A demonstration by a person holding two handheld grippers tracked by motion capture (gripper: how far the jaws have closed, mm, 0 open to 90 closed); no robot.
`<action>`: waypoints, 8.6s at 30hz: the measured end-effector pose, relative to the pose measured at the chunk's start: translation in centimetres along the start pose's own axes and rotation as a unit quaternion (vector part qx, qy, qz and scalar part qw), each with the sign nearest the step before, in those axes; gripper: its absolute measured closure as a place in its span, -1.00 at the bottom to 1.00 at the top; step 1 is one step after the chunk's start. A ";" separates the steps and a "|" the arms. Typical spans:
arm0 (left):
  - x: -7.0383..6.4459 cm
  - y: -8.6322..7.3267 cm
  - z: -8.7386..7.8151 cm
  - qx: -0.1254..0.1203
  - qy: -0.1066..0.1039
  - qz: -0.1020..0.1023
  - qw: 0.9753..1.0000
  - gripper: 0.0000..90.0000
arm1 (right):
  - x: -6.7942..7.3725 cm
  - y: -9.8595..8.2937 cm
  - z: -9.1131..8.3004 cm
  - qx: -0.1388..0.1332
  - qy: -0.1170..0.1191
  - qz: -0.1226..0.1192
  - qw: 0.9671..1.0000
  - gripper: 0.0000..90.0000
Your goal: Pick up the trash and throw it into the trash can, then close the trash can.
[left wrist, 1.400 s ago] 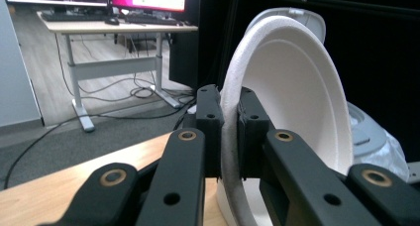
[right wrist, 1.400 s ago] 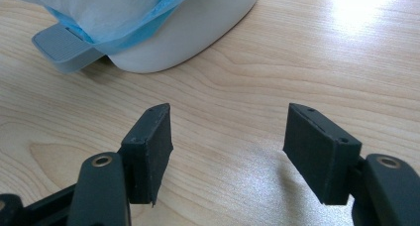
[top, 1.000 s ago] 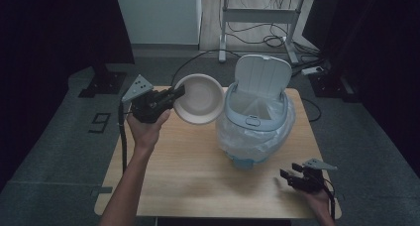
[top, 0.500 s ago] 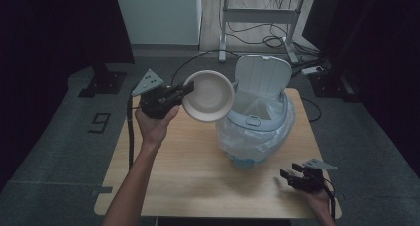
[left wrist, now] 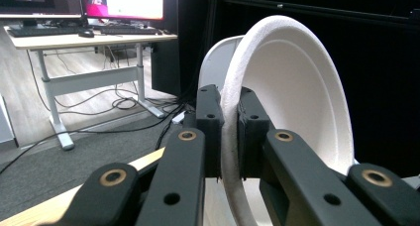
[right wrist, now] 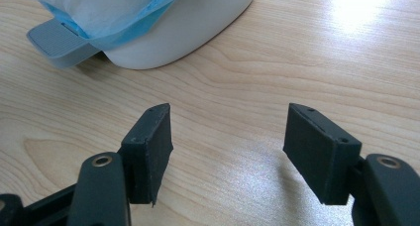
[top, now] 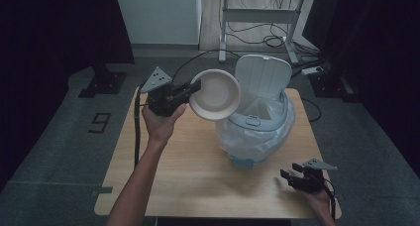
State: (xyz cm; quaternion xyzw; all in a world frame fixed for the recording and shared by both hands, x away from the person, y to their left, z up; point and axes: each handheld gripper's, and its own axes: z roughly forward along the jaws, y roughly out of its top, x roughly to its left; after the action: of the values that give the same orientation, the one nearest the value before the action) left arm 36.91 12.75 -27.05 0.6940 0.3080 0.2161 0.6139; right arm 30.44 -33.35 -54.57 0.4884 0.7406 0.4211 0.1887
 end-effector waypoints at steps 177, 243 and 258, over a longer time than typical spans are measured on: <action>1.0 -23.8 -1.6 0.192 0.015 -0.084 0.978 -0.33 | -0.4 4.3 -2.5 -0.059 -0.020 0.015 0.998 -0.32; 1.8 -23.7 -2.9 0.191 -0.014 -0.120 0.974 -0.30 | -0.3 26.3 -2.2 -0.130 0.032 -0.024 0.991 -0.43; 1.9 -24.1 -2.8 0.197 -0.018 -0.132 0.971 -0.31 | 0.9 29.7 -1.8 -0.157 0.082 -0.040 0.983 -0.45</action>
State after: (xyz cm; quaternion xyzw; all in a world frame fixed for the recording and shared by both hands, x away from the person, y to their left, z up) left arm 32.48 17.41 -50.47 0.7582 0.4223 0.0550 0.4937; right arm 45.55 -28.32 -29.39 0.3865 0.6974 0.5628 0.2182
